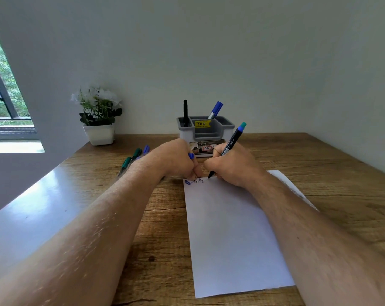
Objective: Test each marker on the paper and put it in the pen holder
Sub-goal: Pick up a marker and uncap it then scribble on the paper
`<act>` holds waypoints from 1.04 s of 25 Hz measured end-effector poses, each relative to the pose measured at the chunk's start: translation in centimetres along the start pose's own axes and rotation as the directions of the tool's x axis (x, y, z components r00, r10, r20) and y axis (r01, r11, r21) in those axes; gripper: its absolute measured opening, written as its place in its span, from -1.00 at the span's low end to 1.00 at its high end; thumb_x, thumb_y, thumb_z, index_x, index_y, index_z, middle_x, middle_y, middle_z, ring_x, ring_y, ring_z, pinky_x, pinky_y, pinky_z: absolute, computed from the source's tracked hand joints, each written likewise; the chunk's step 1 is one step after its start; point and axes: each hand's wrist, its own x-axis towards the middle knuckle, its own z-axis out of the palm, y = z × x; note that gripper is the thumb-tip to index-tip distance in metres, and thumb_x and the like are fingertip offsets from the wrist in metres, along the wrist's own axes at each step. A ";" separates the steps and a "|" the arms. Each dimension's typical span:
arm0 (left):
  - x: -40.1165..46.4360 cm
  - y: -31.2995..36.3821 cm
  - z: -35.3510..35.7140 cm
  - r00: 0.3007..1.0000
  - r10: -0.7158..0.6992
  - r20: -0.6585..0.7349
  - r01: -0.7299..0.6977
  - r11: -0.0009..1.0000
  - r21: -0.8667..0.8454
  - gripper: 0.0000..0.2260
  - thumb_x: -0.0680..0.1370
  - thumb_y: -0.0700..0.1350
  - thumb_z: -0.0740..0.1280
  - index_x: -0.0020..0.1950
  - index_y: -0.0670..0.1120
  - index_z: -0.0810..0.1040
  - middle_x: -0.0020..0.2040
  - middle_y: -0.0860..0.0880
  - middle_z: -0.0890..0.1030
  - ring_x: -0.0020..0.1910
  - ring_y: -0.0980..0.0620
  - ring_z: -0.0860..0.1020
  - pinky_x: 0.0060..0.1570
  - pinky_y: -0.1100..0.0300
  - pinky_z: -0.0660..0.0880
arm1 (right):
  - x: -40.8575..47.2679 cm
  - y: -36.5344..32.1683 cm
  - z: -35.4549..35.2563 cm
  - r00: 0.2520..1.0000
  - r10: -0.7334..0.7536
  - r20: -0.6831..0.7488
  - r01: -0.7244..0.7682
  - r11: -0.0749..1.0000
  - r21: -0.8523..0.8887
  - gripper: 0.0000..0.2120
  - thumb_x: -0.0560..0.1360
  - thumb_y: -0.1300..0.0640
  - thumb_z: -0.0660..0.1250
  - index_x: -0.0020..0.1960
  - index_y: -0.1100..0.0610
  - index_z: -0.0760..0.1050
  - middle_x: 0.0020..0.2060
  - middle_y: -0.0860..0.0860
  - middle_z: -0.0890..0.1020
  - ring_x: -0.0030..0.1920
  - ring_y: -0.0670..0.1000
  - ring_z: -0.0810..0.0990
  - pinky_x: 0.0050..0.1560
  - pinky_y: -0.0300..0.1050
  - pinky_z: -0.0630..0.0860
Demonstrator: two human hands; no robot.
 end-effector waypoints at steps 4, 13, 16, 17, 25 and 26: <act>-0.3 -0.1 -0.2 1.000 0.026 0.008 -0.025 0.999 -0.034 -0.86 0.46 -0.17 0.48 0.02 -0.07 0.70 -0.03 -0.04 0.69 0.03 0.00 0.62 0.10 0.08 0.55 | 0.0 0.1 0.0 1.000 0.006 -0.003 -0.006 1.000 0.009 -0.78 0.40 0.17 0.40 -0.38 0.12 0.44 -0.45 0.01 0.50 -0.41 -0.09 0.45 -0.43 -0.27 0.34; -1.3 0.8 -1.7 0.970 0.091 -0.225 -0.227 0.670 -0.707 -0.72 0.65 -0.24 0.06 -0.26 -0.09 0.31 -0.43 -0.07 0.38 -0.53 0.13 0.27 -0.54 0.25 0.29 | 0.3 -0.5 -1.0 0.991 0.043 -0.126 0.040 0.809 0.586 -0.73 0.51 0.25 0.33 -0.34 0.10 0.41 -0.44 0.08 0.52 -0.56 -0.12 0.40 -0.54 -0.27 0.30; -1.0 0.4 -1.8 0.955 0.082 -0.285 -0.268 0.650 -0.712 -0.68 0.66 -0.28 0.06 -0.27 -0.01 0.30 -0.41 0.12 0.34 -0.49 0.19 0.27 -0.45 0.33 0.20 | 0.3 -0.8 -1.2 0.988 0.044 -0.147 0.066 0.739 0.671 -0.80 0.54 0.25 0.33 -0.25 0.11 0.48 -0.38 0.11 0.57 -0.56 -0.07 0.42 -0.58 -0.29 0.29; -0.9 0.4 -1.8 0.949 0.089 -0.302 -0.282 0.671 -0.686 -0.69 0.64 -0.30 0.08 -0.25 -0.02 0.32 -0.35 0.08 0.34 -0.44 0.17 0.26 -0.42 0.29 0.20 | 0.4 -0.8 -1.2 0.986 0.043 -0.162 0.079 0.733 0.676 -0.85 0.54 0.24 0.35 -0.20 0.11 0.51 -0.35 0.11 0.61 -0.53 -0.04 0.46 -0.57 -0.27 0.32; -0.6 0.1 -0.9 0.933 -0.114 -0.340 -0.260 0.439 -0.860 -0.90 0.57 -0.21 0.25 -0.04 -0.10 0.57 -0.26 -0.02 0.46 -0.38 0.10 0.36 -0.46 0.24 0.32 | 0.6 -0.7 -1.4 0.983 0.080 -0.164 0.088 0.577 0.812 -0.84 0.58 0.21 0.24 -0.01 0.11 0.61 -0.11 0.15 0.72 -0.31 0.07 0.66 -0.44 -0.16 0.51; -0.6 0.1 -0.9 0.936 -0.121 -0.331 -0.257 0.407 -0.876 -0.91 0.56 -0.21 0.26 -0.06 -0.11 0.56 -0.28 -0.01 0.44 -0.40 0.11 0.34 -0.47 0.24 0.31 | 0.5 -0.7 -1.4 0.984 0.078 -0.158 0.087 0.568 0.818 -0.83 0.59 0.21 0.22 -0.01 0.12 0.60 -0.12 0.15 0.72 -0.31 0.06 0.66 -0.45 -0.16 0.51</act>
